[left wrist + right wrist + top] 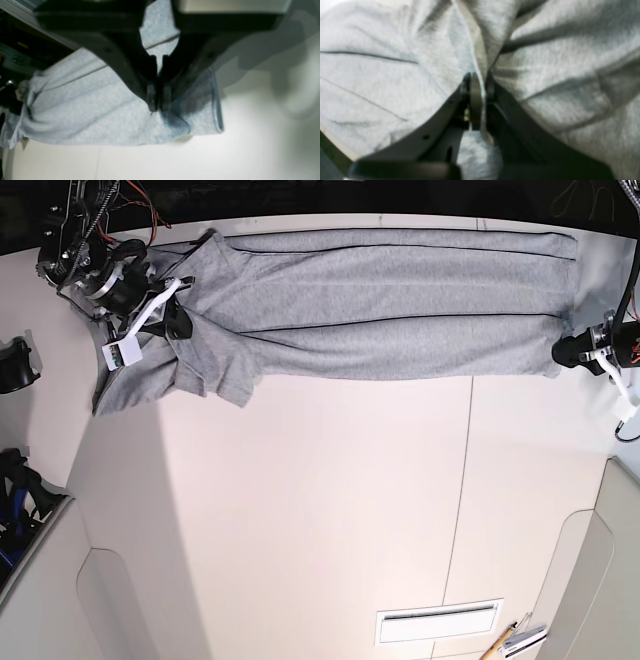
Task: Fold the T-shirt properly
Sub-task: 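Lift the grasped edge and fold it over onto the folded half, then release the fabric and reposition the right gripper at the collar end, then grasp the collar end with the right gripper and the hem end with the left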
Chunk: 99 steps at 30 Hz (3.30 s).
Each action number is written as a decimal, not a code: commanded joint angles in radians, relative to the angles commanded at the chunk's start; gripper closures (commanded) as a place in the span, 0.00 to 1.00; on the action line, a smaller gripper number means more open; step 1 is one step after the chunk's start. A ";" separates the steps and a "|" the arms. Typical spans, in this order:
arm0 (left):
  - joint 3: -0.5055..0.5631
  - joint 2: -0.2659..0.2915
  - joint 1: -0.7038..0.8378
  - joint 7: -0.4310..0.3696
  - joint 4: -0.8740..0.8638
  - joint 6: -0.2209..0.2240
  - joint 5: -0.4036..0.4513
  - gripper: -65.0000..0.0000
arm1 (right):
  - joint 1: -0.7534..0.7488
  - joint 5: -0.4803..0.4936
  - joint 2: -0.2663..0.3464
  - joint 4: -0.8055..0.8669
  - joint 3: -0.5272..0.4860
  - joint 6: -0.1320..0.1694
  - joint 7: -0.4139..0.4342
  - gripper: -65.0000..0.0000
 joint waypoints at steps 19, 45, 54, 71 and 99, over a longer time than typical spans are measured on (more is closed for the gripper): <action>-0.031 -0.052 0.095 0.059 0.000 0.000 -0.142 0.98 | -0.105 0.037 0.000 0.111 0.116 0.006 -0.058 1.00; -0.307 -0.049 0.167 0.059 0.000 0.000 -0.142 0.63 | -0.109 0.322 -0.009 0.311 0.205 0.016 -0.157 0.97; -0.317 0.006 0.210 0.059 0.000 0.000 -0.142 0.63 | -0.109 0.059 -0.008 0.304 -0.016 0.007 -0.061 1.00; -0.317 0.020 0.211 0.059 0.000 0.000 -0.142 0.63 | -0.006 -0.019 -0.008 0.088 -0.019 0.006 0.010 1.00; -0.317 0.021 0.211 0.059 0.000 0.000 -0.142 0.63 | 0.005 0.224 0.066 0.064 0.190 0.019 -0.115 0.59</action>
